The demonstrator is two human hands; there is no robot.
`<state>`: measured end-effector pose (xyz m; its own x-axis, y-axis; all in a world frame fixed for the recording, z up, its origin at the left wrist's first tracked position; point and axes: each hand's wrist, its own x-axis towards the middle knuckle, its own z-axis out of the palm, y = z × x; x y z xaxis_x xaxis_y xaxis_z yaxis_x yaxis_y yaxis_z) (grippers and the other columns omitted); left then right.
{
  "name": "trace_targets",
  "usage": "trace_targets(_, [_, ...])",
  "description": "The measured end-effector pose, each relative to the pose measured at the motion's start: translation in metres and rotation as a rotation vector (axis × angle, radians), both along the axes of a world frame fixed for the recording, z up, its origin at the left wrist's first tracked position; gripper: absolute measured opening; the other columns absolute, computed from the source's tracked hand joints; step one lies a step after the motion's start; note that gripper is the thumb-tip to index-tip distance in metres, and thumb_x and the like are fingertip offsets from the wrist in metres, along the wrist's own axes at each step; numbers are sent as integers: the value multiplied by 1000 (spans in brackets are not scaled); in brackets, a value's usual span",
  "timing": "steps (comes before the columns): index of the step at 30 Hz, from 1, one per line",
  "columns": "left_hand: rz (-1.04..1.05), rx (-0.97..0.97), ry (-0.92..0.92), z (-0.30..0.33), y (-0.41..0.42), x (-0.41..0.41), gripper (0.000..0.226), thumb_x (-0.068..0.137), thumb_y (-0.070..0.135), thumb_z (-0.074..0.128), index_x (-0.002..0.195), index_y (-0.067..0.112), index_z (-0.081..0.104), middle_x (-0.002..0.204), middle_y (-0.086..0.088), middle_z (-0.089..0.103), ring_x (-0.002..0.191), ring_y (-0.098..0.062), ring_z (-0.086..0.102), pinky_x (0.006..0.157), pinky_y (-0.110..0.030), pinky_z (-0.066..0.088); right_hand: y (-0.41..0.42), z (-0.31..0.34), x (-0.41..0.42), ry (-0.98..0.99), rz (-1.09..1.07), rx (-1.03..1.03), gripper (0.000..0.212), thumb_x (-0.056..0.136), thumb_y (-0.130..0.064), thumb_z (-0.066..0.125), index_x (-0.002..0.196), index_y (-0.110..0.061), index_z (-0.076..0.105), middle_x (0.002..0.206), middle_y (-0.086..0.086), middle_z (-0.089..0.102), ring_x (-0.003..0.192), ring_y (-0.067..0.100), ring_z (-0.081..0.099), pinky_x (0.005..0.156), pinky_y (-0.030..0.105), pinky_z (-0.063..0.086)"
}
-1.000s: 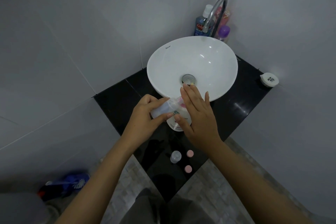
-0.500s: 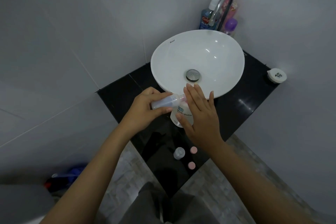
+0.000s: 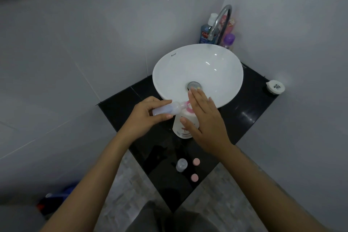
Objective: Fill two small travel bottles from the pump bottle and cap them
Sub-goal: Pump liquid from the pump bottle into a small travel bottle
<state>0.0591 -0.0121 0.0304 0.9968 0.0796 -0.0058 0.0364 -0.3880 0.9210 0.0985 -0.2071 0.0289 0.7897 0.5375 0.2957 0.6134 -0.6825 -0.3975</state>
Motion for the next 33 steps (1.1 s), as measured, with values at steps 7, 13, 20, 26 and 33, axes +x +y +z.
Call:
trace_targets(7, [17, -11, -22, -1, -2, -2, 44, 81, 20, 73, 124, 18, 65, 106, -3, 60, 96, -14, 58, 83, -22, 48, -8, 3, 5, 36, 16, 167, 65, 94, -48, 40, 146, -9, 32, 155, 6, 30, 144, 18, 26, 118, 38, 26])
trace_targets(13, [38, -18, -44, -5, -5, -3, 43, 81, 22, 73, 123, 21, 65, 101, 3, 59, 90, -2, 57, 77, -13, 46, -16, -4, 11, 62, 124, 97, 61, 96, -43, 38, 148, -17, 20, 157, -1, 18, 147, 13, 14, 120, 42, 17])
trace_targets(20, [101, -40, -68, -10, -18, -2, 42, 81, 28, 72, 121, 27, 65, 99, 7, 59, 89, 0, 57, 75, -12, 46, -11, -11, 9, 15, 86, 64, 64, 96, -43, 37, 148, -8, 26, 157, 7, 24, 147, 19, 16, 120, 45, 18])
trace_targets(26, [62, -19, -37, -8, -10, 4, 41, 81, 28, 72, 122, 25, 65, 99, 8, 58, 88, 1, 56, 74, -6, 45, -6, -22, 6, -51, 45, 61, 66, 98, -50, 27, 146, -5, 29, 155, 11, 29, 147, 24, 18, 121, 38, 6])
trace_targets(33, [30, 27, 2, -15, -7, 5, 42, 82, 26, 70, 124, 22, 65, 101, 2, 57, 89, -3, 54, 71, -4, 43, -2, -35, 4, -92, 13, 70, 65, 96, -47, 38, 142, -1, 37, 152, 14, 34, 145, 25, 20, 121, 34, 0])
